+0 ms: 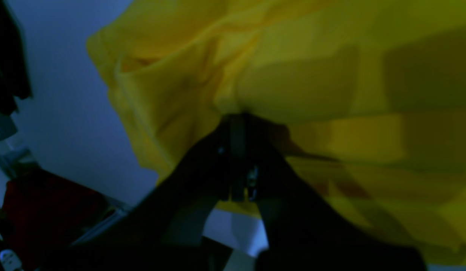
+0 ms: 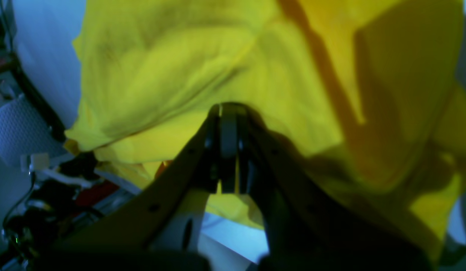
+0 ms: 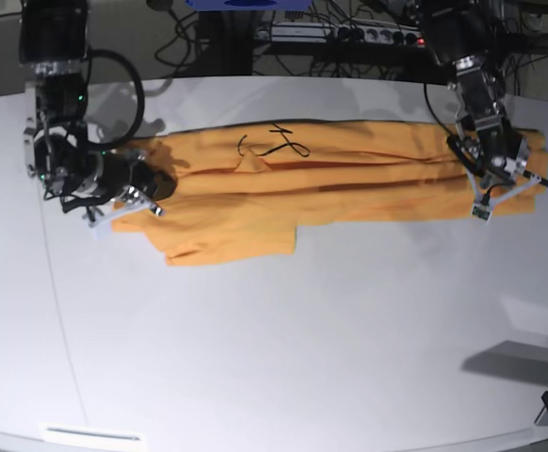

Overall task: Fold the T-shirt properly
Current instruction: 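Pull the folded shirt toward the robot with both grippers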

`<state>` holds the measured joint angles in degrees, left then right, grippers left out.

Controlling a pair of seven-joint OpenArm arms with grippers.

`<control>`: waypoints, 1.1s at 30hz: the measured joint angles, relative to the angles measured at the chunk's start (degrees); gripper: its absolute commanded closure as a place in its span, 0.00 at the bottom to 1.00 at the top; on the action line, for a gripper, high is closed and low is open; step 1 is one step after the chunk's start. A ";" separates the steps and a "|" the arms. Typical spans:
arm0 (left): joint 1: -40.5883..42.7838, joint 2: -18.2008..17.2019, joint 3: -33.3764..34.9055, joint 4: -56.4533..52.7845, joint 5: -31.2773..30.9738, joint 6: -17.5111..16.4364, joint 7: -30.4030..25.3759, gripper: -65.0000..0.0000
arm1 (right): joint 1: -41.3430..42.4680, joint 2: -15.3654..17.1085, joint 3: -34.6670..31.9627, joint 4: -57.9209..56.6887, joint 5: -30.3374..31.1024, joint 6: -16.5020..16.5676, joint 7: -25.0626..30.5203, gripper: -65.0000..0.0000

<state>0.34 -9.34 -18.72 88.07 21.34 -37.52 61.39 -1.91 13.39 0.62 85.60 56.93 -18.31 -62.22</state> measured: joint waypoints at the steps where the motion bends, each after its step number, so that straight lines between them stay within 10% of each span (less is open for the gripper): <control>1: -0.83 0.33 0.00 -0.61 1.05 0.02 0.13 1.00 | 0.04 0.37 0.00 -0.87 0.57 1.36 1.22 1.00; 15: -9.40 5.95 6.34 -4.50 5.64 0.39 2.47 1.00 | 6.95 3.23 0.00 -8.90 -0.24 3.52 5.46 1.00; 33: -2.91 3.30 6.40 3.15 0.94 -1.55 -0.22 1.00 | 5.05 3.56 0.52 -6.67 -1.62 3.52 7.74 1.00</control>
<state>-2.57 -6.04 -12.32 91.22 22.28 -39.07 61.17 3.14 16.95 1.15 78.94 55.31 -14.79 -54.48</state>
